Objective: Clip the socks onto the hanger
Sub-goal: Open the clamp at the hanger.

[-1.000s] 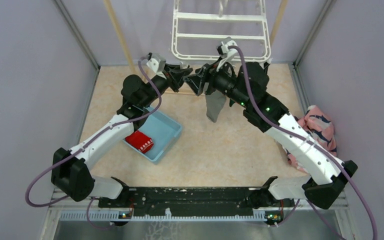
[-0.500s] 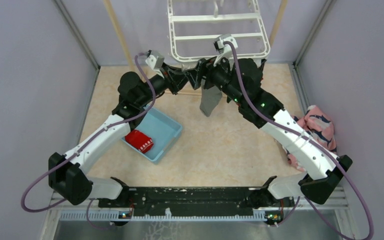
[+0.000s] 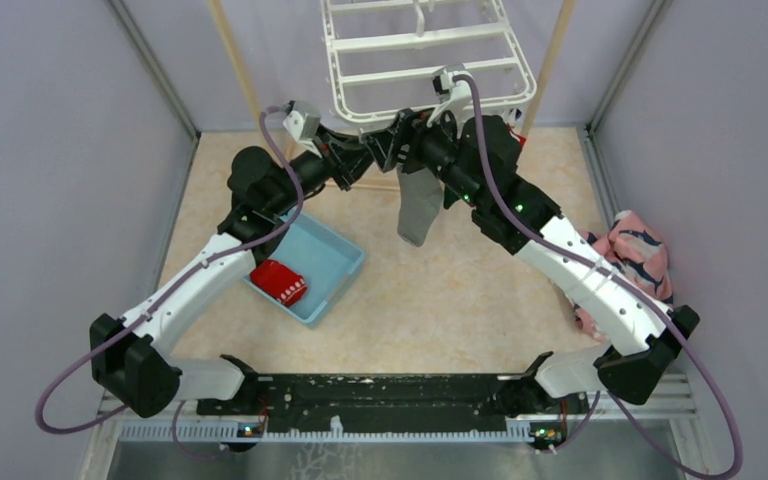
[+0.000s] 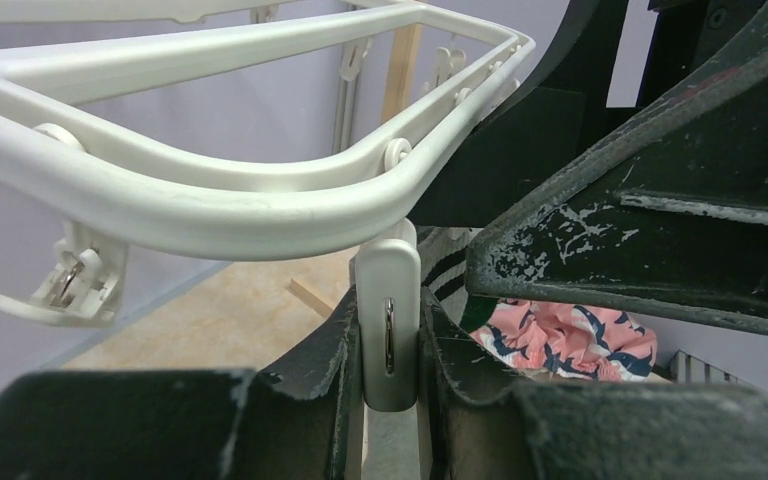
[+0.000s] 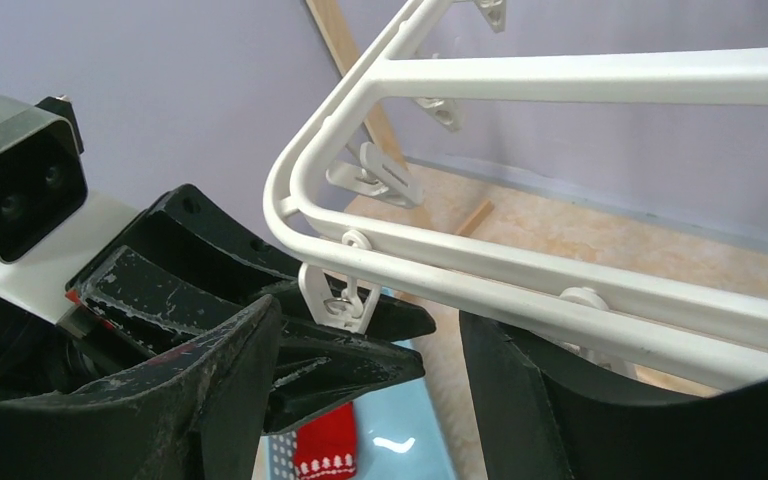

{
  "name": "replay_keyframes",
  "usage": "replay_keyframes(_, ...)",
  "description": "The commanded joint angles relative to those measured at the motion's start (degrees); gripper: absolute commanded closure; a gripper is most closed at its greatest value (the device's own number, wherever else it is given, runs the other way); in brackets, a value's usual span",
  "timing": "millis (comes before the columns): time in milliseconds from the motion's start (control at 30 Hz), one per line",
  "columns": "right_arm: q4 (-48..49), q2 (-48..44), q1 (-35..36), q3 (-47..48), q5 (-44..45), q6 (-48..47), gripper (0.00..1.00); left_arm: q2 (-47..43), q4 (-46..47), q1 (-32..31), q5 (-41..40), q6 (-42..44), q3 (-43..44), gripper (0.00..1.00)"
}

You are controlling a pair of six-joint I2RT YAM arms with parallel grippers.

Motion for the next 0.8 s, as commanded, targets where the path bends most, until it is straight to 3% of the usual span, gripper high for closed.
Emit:
replay_keyframes(0, 5.5, 0.0, 0.5, 1.9, -1.0, 1.6, 0.35, -0.8, 0.2, -0.3, 2.0, -0.6, -0.8, 1.0)
replay_keyframes(667, 6.7, 3.3, 0.5, 4.4, -0.7, 1.6, 0.39, -0.1, -0.6, -0.4, 2.5, -0.7, -0.9, 1.0)
replay_keyframes(767, 6.4, 3.6, 0.4, 4.9, -0.5, 1.3, 0.44, -0.1, -0.6, -0.4, 2.7, -0.6, -0.8, 1.0)
